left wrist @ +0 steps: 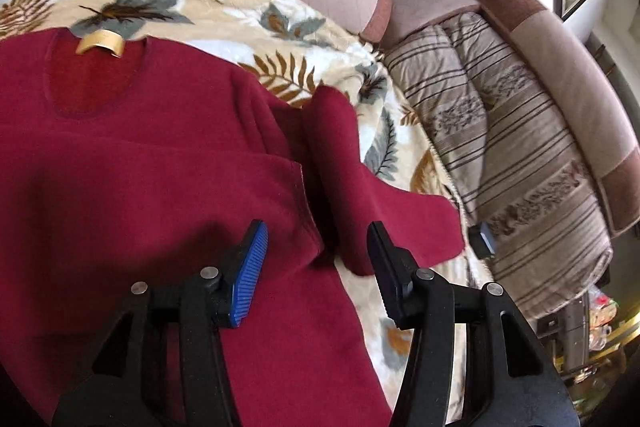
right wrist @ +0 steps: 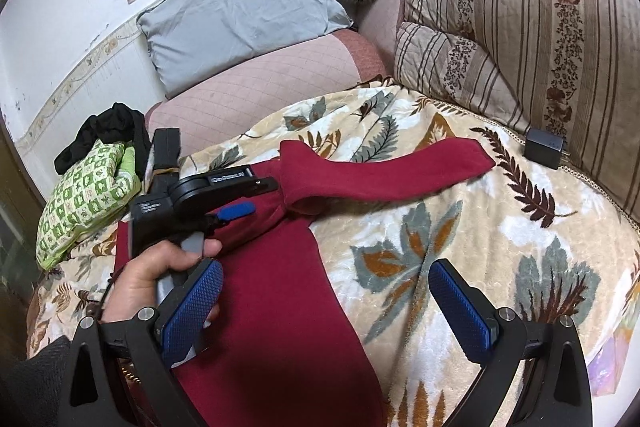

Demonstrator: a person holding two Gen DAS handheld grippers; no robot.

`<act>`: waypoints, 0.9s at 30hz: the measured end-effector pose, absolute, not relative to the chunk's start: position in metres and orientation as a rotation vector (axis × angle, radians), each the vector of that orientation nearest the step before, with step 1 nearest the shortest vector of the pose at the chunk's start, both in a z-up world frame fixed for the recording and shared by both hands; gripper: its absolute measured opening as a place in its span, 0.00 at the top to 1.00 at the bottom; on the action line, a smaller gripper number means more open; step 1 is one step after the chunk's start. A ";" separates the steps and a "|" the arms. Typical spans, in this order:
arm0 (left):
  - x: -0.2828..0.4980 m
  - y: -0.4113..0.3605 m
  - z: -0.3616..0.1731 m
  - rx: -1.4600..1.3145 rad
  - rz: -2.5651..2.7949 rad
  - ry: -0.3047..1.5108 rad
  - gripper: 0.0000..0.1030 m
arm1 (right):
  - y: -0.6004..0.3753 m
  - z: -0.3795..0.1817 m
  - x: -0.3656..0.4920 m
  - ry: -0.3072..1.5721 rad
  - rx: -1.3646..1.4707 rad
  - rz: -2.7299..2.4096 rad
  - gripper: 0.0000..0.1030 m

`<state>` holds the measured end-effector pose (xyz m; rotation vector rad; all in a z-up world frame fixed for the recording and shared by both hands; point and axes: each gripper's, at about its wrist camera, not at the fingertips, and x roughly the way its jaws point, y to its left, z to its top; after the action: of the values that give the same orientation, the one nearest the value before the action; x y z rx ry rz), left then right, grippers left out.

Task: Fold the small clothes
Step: 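Fold the held sleeve across the sweater body with the left gripper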

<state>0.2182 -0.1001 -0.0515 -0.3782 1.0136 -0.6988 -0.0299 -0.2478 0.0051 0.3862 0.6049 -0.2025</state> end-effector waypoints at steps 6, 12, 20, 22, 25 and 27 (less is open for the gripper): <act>0.207 -0.006 -0.036 -0.329 -0.484 0.926 0.51 | -0.239 0.006 -0.028 0.612 0.350 -0.196 0.01; 0.222 0.124 -0.061 -0.469 -0.045 0.851 0.51 | -0.230 0.007 -0.026 0.619 0.308 -0.190 0.01; 0.249 0.153 -0.073 -0.571 -0.078 0.950 0.51 | -0.226 0.004 -0.019 0.650 0.281 -0.196 0.01; 0.237 0.158 -0.066 -0.596 -0.061 0.916 0.51 | -0.225 0.004 -0.019 0.647 0.279 -0.196 0.01; 0.218 0.153 -0.059 -0.609 -0.072 0.907 0.51 | -0.224 0.004 -0.018 0.652 0.271 -0.189 0.01; 0.203 0.147 -0.060 -0.627 -0.112 0.923 0.51 | -0.224 0.003 -0.016 0.664 0.274 -0.184 0.01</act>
<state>0.2029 0.1468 -0.0599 -0.6269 0.9228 -0.1121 -0.0161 -0.2241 0.0028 0.2742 0.6635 -0.1838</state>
